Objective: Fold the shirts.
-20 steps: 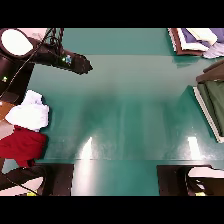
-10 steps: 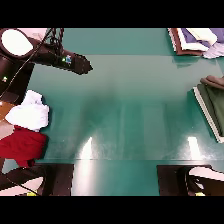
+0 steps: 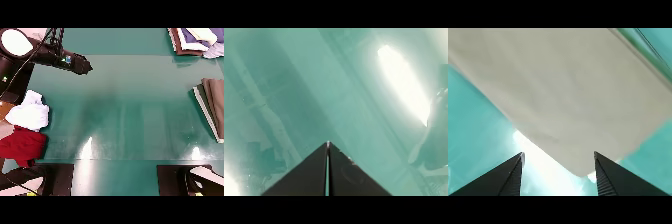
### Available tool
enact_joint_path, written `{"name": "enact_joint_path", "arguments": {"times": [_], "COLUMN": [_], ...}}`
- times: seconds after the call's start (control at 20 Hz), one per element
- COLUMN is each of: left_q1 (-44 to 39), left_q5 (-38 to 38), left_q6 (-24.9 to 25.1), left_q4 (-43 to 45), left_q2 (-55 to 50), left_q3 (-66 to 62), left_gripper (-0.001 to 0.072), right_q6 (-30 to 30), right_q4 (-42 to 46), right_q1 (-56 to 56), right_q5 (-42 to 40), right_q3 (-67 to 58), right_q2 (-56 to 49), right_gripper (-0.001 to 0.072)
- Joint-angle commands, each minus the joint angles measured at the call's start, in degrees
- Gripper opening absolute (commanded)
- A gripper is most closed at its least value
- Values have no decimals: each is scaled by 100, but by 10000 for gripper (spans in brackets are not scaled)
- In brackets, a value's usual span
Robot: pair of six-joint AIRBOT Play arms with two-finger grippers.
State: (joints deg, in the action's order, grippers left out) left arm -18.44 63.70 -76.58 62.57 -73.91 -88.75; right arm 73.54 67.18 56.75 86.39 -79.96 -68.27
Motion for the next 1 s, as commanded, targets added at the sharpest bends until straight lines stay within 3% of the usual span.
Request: {"name": "enact_joint_path", "arguments": {"times": [0.0,0.2,0.4,0.55,0.6,0.95], "left_q1": [2,2,2,2,2,2], "left_q5": [2,-87,-24,-310,-402,-883], "left_q6": [13,11,9,9,9,9], "left_q4": [-2,-2,-2,-4,-4,-4], "left_q2": [-2,0,0,0,0,0], "left_q3": [0,0,-4,-4,-4,-4], "left_gripper": [31,31,31,31,31,31], "right_q6": [13,13,11,-11,-13,-13], "right_q4": [-197,-1687,-1917,-1910,-1908,-1912], "right_q1": [227,-409,-1974,-3119,-3403,-4282], "right_q5": [-181,-267,-280,-293,-306,-306], "right_q3": [328,328,328,328,328,328], "right_q2": [295,509,614,608,608,610], "right_gripper": [511,510,482,50,16,16]}}
